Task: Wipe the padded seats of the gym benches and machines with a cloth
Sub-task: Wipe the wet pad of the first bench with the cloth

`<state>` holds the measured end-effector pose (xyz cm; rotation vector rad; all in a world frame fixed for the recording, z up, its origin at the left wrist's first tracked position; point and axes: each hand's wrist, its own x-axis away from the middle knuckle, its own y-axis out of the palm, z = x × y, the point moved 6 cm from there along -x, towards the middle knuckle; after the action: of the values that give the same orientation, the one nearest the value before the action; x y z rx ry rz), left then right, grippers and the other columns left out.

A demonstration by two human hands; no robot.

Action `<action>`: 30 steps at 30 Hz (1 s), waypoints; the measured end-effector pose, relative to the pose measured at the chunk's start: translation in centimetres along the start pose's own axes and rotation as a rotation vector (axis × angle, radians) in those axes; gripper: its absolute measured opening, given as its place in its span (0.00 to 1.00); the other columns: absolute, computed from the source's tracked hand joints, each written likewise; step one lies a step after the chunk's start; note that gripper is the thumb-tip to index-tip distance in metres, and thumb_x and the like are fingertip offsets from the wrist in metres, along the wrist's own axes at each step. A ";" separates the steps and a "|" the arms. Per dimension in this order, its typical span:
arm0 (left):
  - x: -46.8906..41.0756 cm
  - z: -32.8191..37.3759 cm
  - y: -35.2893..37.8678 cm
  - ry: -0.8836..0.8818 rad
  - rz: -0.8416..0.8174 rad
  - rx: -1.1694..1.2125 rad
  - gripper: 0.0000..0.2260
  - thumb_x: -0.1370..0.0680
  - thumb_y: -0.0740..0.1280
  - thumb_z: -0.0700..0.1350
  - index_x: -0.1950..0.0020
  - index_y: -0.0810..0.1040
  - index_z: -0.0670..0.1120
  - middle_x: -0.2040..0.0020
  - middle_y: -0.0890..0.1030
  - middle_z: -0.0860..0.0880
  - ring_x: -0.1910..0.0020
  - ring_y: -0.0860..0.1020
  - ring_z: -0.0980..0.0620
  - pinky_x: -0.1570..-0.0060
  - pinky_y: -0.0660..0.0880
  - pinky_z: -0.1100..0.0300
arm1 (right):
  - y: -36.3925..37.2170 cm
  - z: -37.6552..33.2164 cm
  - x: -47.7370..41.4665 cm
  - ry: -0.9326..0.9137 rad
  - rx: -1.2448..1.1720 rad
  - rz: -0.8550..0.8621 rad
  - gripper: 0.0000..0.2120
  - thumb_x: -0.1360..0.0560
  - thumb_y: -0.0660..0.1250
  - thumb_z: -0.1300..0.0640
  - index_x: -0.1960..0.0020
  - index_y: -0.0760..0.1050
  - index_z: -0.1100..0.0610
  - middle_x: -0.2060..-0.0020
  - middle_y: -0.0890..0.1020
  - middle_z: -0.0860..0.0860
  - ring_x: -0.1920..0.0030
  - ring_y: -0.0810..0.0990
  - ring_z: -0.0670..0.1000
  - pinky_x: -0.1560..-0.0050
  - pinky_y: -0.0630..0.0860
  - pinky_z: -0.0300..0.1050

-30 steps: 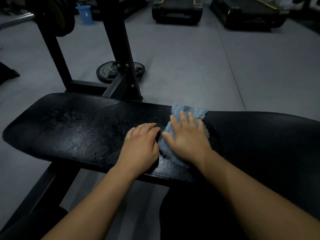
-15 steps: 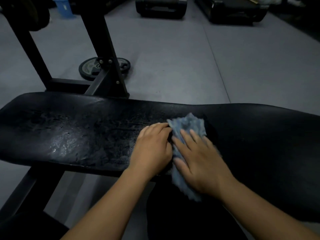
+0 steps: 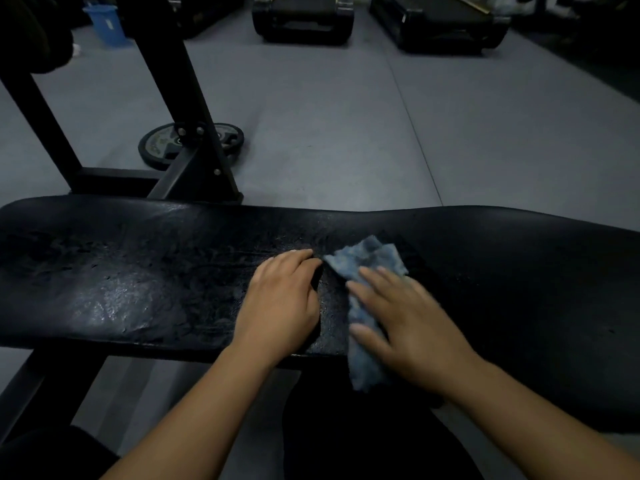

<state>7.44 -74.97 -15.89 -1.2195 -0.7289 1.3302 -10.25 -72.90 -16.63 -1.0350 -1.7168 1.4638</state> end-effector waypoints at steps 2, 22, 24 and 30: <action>-0.1 0.0 0.1 -0.004 -0.002 -0.006 0.26 0.27 0.50 0.49 0.33 0.77 0.47 0.31 0.76 0.51 0.32 0.71 0.51 0.29 0.65 0.51 | -0.5 2.4 -2.5 0.139 0.009 -0.021 0.37 0.24 0.42 0.31 0.20 0.55 0.46 0.20 0.56 0.48 0.20 0.52 0.52 0.23 0.51 0.54; -4.7 1.9 1.6 -0.028 -0.012 0.064 0.24 0.28 0.52 0.47 0.36 0.77 0.48 0.34 0.77 0.51 0.33 0.72 0.51 0.29 0.64 0.53 | -0.4 2.1 -6.4 -0.037 0.002 -0.048 0.36 0.24 0.39 0.35 0.19 0.52 0.47 0.19 0.50 0.48 0.19 0.46 0.51 0.21 0.46 0.55; -4.7 2.1 1.5 -0.029 0.006 0.061 0.22 0.27 0.54 0.46 0.37 0.77 0.48 0.35 0.77 0.52 0.34 0.72 0.52 0.31 0.64 0.53 | -1.2 5.1 -5.0 -0.048 -0.003 -0.048 0.35 0.24 0.41 0.32 0.20 0.56 0.44 0.19 0.53 0.47 0.20 0.50 0.51 0.21 0.49 0.54; -4.8 1.9 2.1 -0.084 -0.015 0.002 0.22 0.23 0.55 0.48 0.30 0.73 0.48 0.29 0.73 0.51 0.28 0.68 0.52 0.27 0.63 0.50 | -1.5 6.9 -12.1 0.103 0.079 -0.071 0.42 0.28 0.36 0.27 0.20 0.52 0.46 0.19 0.52 0.53 0.20 0.50 0.55 0.23 0.47 0.63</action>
<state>4.16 -79.49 -16.14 -1.1597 -0.7944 1.3767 -10.65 -86.87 -16.13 -0.9804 -1.5944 1.3985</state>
